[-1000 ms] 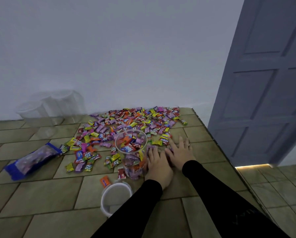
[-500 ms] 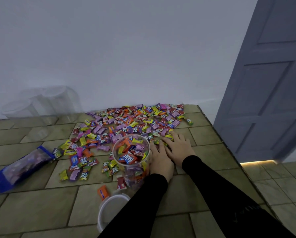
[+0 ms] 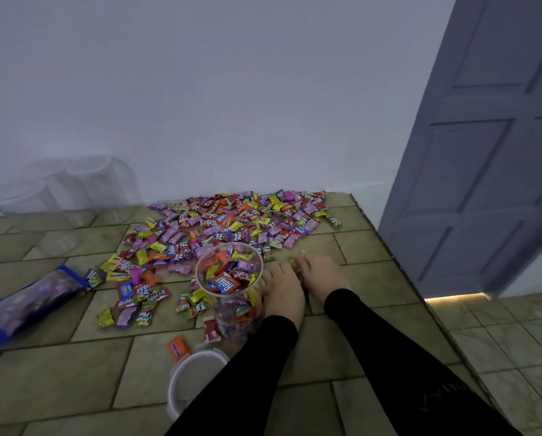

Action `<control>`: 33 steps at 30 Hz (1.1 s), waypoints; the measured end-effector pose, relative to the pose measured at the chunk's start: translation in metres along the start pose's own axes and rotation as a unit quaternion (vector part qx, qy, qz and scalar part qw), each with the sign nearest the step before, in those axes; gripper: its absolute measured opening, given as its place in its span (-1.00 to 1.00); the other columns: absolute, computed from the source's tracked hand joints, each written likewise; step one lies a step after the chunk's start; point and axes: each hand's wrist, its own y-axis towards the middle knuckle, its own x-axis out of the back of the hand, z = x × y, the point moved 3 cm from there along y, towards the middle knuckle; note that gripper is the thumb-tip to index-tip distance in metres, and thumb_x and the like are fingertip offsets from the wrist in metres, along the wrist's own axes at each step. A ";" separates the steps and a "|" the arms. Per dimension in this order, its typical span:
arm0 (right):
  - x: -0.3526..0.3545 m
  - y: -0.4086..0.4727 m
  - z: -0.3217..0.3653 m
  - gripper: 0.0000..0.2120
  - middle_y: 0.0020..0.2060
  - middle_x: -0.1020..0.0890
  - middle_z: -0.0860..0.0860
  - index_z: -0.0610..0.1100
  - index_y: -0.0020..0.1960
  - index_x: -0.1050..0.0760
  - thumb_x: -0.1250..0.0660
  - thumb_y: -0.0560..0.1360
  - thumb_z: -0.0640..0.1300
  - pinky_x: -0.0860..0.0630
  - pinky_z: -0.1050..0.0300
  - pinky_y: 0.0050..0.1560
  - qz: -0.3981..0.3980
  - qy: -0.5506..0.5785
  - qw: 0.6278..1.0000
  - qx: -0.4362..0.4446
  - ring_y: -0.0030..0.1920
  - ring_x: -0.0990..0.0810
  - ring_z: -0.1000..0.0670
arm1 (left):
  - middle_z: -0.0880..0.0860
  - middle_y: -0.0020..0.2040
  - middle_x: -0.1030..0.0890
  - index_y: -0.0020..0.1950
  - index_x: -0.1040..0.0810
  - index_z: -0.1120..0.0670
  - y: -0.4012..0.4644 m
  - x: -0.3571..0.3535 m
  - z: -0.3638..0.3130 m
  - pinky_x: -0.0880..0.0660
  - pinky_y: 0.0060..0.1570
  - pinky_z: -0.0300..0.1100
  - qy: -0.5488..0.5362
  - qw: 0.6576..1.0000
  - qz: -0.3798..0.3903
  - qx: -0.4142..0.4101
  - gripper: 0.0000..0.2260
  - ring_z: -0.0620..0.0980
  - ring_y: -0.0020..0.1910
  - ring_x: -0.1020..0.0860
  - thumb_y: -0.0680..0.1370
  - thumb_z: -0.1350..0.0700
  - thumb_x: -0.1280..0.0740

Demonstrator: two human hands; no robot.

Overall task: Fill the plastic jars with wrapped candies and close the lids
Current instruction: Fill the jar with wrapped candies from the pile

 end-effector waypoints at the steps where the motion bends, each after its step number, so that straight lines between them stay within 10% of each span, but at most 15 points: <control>1: 0.003 -0.001 -0.001 -0.65 -0.11 -0.61 -0.27 -0.26 -0.13 -0.52 -0.11 0.65 -0.06 -0.32 -0.04 -0.11 -0.017 0.042 0.999 -0.014 -0.05 -0.55 -0.24 | 0.12 -0.34 -0.51 -0.30 -0.55 0.12 0.001 0.000 0.001 -0.46 -0.40 -0.13 0.000 1.000 -0.004 -0.001 -0.71 0.10 -0.37 -0.52 0.37 0.24 -0.03; 5: 0.020 -0.009 -0.002 -0.55 -0.49 -0.37 -0.03 -0.09 -0.43 -0.24 -0.18 0.63 -0.11 -0.13 0.13 -0.31 -0.098 0.182 0.977 -0.056 -0.39 -0.35 -0.07 | 0.07 -0.33 -0.52 -0.33 -0.55 0.07 0.002 0.010 -0.001 -0.48 -0.40 -0.16 -0.013 0.999 -0.015 -0.025 -0.70 0.05 -0.37 -0.53 0.32 0.24 -0.02; 13: 0.049 -0.025 0.005 -0.52 -0.52 -0.23 0.02 -0.12 -0.39 -0.19 -0.11 0.63 0.08 -0.11 0.22 -0.48 -0.202 0.407 0.876 -0.163 -0.50 -0.19 0.08 | 0.13 0.20 -0.40 0.23 -0.38 0.16 0.002 0.053 -0.022 -0.38 0.10 -0.06 -0.062 0.994 -0.057 -0.073 -0.72 0.11 0.16 -0.35 0.58 0.33 -0.01; 26: 0.096 -0.021 0.053 -0.53 -0.36 -0.57 -0.06 -0.08 -0.34 -0.42 -0.10 0.59 0.20 -0.41 0.13 -0.28 -0.213 0.587 0.760 -0.181 -0.34 -0.51 -0.04 | 0.13 0.12 -0.41 0.19 -0.47 0.26 -0.014 0.149 -0.032 -0.17 0.00 -0.34 -0.280 0.929 -0.212 -0.121 -0.80 -0.01 0.07 -0.33 0.66 0.25 -0.12; 30: 0.104 -0.030 0.090 -0.54 -0.41 -0.45 -0.06 -0.12 -0.31 -0.38 -0.10 0.61 0.17 -0.39 0.27 -0.47 -0.201 0.601 0.759 -0.149 -0.36 -0.43 -0.04 | 0.07 0.12 -0.41 0.21 -0.48 0.22 -0.019 0.173 -0.003 -0.19 0.02 -0.39 -0.316 0.913 -0.235 -0.106 -0.76 -0.11 0.06 -0.32 0.68 0.17 -0.09; 33: 0.104 -0.037 0.119 -0.54 -0.38 -0.31 -0.14 -0.06 -0.35 -0.31 -0.12 0.58 0.22 -0.32 0.01 -0.31 -0.197 0.606 0.763 -0.108 -0.35 -0.29 -0.11 | 0.01 0.08 -0.40 0.21 -0.50 0.20 -0.025 0.184 0.024 -0.18 -0.01 -0.44 -0.322 0.907 -0.255 -0.092 -0.75 -0.14 0.01 -0.35 0.68 0.14 -0.09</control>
